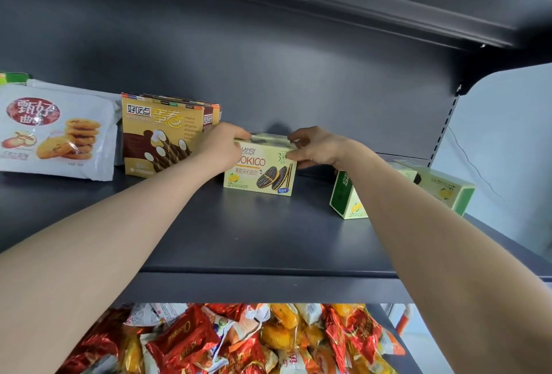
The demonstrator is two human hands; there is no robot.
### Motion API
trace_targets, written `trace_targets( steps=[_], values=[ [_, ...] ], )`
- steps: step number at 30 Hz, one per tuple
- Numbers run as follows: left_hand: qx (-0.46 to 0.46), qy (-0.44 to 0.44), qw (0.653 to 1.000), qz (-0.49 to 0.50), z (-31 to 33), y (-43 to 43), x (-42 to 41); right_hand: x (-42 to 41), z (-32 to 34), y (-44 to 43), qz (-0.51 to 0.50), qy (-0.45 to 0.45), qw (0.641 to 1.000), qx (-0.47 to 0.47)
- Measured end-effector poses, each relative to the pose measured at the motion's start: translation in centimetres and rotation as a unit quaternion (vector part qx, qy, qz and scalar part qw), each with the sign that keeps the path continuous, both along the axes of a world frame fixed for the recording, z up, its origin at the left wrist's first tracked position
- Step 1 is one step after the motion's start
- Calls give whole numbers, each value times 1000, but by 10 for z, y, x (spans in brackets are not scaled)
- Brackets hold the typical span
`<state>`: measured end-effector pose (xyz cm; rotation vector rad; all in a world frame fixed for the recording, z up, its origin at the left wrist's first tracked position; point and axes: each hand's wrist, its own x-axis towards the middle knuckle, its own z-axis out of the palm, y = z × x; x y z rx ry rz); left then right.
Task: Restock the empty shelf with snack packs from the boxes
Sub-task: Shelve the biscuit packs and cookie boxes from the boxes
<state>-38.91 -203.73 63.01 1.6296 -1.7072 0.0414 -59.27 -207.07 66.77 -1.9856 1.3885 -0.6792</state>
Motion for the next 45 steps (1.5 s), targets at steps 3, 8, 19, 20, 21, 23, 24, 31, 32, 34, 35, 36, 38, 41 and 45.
trace_targets(
  steps=[3,8,19,20,21,23,24,31,32,34,35,36,38,41,45],
  values=[
    [-37,-37,999,-6,-2,3,-7,-11,7,9,-31,59,991,-114],
    [-52,-85,989,-110,7,8,-46,-62,30,27,-84,92,974,-187],
    [39,-140,970,-194,9,9,-166,-146,30,44,-78,237,961,-118],
    [40,-135,972,-189,7,6,-166,-149,30,43,-71,243,961,-115],
    [41,-131,973,-184,7,4,-165,-150,30,42,-63,252,959,-109],
    [43,-145,974,-171,6,-2,-159,-151,32,39,-37,277,956,-93],
    [40,-163,972,-166,7,-6,-156,-151,33,38,-20,292,952,-87],
    [17,-271,957,-104,9,-19,-141,-142,23,15,2,258,955,-147],
    [19,-279,956,-90,8,-21,-138,-140,21,14,-3,242,957,-163],
    [32,-292,954,-62,6,-26,-132,-139,21,9,-31,234,950,-204],
    [40,-293,954,-50,5,-28,-131,-141,21,4,-55,245,942,-222],
    [44,-293,954,-41,5,-31,-130,-145,22,0,-84,267,932,-229],
    [43,-299,953,-25,3,-36,-132,-157,22,-6,-141,336,906,-214],
    [32,-302,953,0,0,-45,-138,-179,21,2,-225,409,870,-160],
    [3,-314,949,33,-1,-48,-148,-193,19,4,-245,428,865,-90]
  ],
)
